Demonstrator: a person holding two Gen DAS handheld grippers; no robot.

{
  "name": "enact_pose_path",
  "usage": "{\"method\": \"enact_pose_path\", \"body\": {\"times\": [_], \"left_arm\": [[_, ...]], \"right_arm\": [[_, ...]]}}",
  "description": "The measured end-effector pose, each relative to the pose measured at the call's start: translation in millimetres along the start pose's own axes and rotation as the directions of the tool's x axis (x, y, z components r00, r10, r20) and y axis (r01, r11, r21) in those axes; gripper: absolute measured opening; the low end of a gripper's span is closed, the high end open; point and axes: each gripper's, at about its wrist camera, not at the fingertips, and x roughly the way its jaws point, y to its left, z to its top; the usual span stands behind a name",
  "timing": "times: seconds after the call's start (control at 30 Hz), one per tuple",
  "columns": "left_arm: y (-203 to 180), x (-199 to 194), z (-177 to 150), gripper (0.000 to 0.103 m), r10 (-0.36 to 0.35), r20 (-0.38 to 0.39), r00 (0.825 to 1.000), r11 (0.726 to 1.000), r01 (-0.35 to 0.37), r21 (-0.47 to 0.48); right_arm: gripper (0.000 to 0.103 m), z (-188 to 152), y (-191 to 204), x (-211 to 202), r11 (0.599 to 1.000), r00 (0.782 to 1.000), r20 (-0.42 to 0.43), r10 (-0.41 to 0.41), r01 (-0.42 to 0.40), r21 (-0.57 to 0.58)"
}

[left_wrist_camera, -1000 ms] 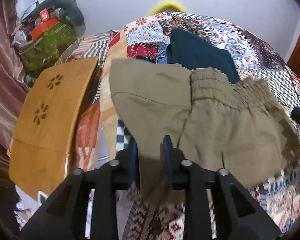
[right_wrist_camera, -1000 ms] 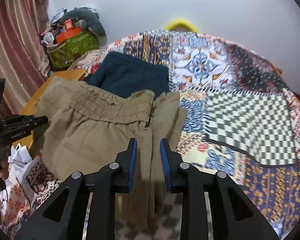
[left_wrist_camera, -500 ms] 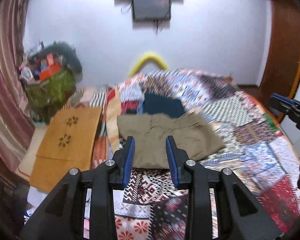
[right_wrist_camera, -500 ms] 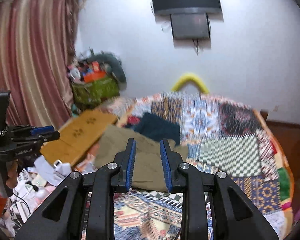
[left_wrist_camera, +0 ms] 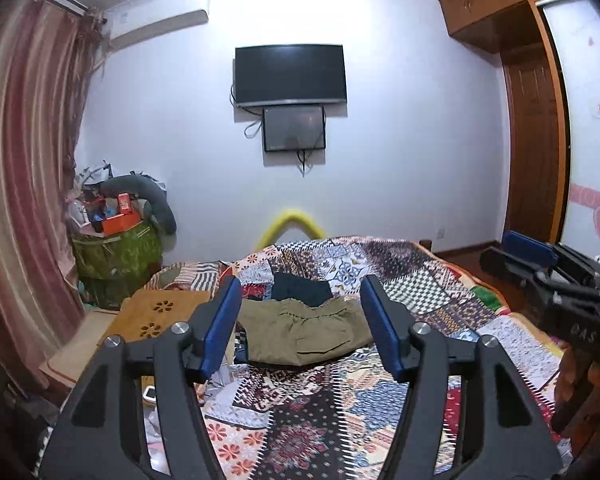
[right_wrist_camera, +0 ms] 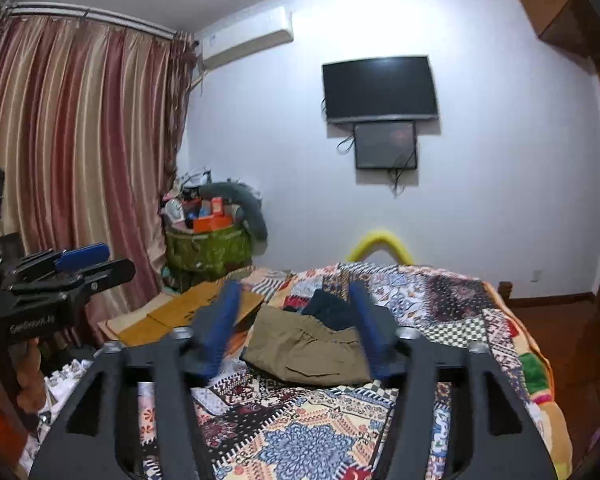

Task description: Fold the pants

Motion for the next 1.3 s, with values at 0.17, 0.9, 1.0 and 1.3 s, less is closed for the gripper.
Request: {"method": "enact_pose_path", "body": {"times": [0.17, 0.9, 1.0, 1.3], "left_arm": [[0, -23, -6, 0.093, 0.003, 0.040, 0.999, 0.999, -0.001, -0.054], [-5, -22, -17, 0.103, -0.001, 0.025, 1.000, 0.999, 0.002, -0.046], [-6, -20, -18, 0.103, 0.002, 0.020, 1.000, 0.999, -0.001, -0.043], [-2, -11, -19, 0.103, -0.003, -0.005, 1.000, 0.998, 0.003, -0.062]], "right_arm": [[0.093, -5, 8, -19, 0.998, 0.998, 0.030, -0.059, 0.060, -0.007], [0.103, -14, 14, -31, 0.993, 0.993, 0.026, -0.113, 0.113, -0.010], [0.103, -14, 14, -31, 0.994, 0.993, 0.026, -0.113, 0.113, -0.009], [0.103, -15, 12, -34, 0.993, 0.993, 0.023, -0.116, 0.116, -0.011]]}}
